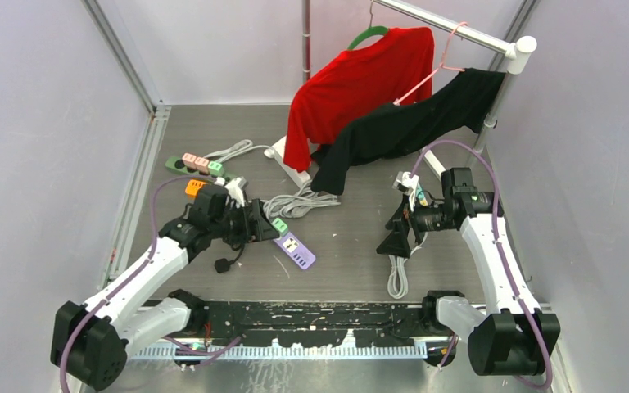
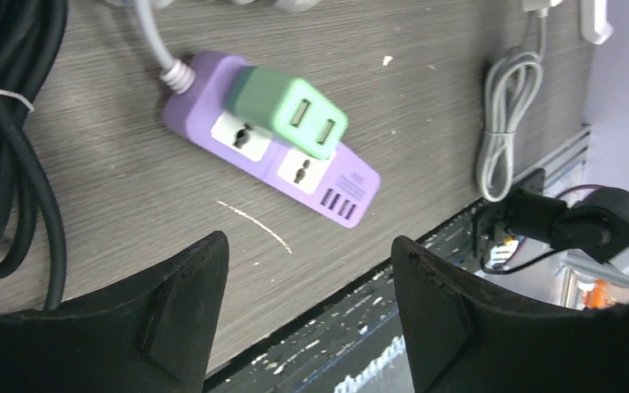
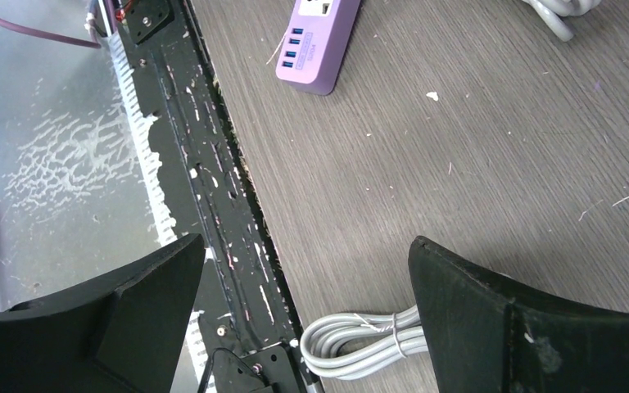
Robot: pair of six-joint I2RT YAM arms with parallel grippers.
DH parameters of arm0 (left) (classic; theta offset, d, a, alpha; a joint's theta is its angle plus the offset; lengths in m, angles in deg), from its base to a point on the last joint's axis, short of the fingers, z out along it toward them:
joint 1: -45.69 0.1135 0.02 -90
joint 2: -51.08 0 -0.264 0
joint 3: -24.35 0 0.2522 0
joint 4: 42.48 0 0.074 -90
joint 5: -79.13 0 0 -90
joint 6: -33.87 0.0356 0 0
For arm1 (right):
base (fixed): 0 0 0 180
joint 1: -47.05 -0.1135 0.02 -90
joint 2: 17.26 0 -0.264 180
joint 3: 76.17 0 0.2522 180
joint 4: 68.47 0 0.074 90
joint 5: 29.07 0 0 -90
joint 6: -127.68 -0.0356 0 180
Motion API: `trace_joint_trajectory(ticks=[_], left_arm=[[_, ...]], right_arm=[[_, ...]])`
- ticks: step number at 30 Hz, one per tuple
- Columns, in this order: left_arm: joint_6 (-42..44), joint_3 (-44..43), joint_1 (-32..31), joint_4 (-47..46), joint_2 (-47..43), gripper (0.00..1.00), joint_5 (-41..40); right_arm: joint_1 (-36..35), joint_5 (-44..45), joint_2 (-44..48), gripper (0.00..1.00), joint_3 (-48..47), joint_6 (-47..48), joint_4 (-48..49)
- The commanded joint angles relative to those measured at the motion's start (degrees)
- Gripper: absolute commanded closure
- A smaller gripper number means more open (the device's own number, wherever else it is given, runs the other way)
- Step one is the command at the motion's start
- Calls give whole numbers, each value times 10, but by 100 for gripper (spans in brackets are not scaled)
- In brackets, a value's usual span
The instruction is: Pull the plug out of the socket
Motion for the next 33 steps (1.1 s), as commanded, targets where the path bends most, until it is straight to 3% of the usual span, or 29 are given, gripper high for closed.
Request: trace_joint_trajectory(ticks=[1,10,18,26,33], left_arm=[[-2,45,1,-120,16,25,5],[57,-9,45,-206,146,25,80],[137,-68,45,-67,165,25,-15],[123,-82,36,-81,240,26,45],[81,-68,-21,-103,243,30,76]], right_arm=[[3,-12,1,0,1,5,10],[3,-11,2,0,3,5,12],[1,-5,4,0,3,5,15],[-3,-1,4,0,4,5,15],[-4,-1,5,0,4,4,15]])
